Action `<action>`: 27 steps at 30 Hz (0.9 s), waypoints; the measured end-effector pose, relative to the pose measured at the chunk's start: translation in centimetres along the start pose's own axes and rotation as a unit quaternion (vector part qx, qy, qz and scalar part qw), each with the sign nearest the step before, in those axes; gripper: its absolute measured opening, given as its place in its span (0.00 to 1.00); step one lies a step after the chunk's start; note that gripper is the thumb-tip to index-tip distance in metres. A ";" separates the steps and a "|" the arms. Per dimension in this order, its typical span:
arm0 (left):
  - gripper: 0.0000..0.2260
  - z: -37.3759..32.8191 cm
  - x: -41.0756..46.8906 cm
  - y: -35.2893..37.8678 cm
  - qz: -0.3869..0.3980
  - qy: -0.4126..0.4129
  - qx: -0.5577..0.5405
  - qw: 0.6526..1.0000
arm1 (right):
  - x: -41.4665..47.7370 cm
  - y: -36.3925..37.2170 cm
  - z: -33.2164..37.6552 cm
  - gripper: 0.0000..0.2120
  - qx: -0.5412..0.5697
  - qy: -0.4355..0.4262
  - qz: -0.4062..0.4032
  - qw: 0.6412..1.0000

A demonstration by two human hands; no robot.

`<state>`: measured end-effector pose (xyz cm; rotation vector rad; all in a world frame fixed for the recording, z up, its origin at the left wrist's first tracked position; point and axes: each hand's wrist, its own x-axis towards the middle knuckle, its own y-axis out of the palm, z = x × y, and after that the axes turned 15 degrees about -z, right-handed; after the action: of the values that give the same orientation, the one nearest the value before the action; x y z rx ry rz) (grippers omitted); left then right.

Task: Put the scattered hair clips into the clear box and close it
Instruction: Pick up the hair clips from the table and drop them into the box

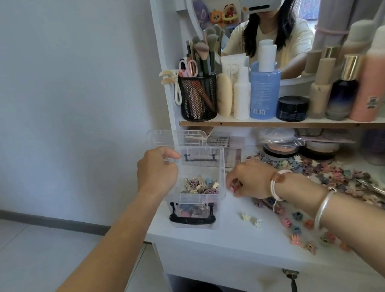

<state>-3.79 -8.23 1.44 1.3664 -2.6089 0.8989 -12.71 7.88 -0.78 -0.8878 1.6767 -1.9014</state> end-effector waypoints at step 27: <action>0.13 -0.3 -0.3 -0.4 0.020 -0.001 -0.012 1.000 | 2.8 -5.3 1.6 0.10 0.183 0.076 -0.149 0.969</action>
<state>-3.34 -8.05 1.74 1.3133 -2.6493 0.8679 -13.07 5.70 5.03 -0.8983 1.2551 -2.4347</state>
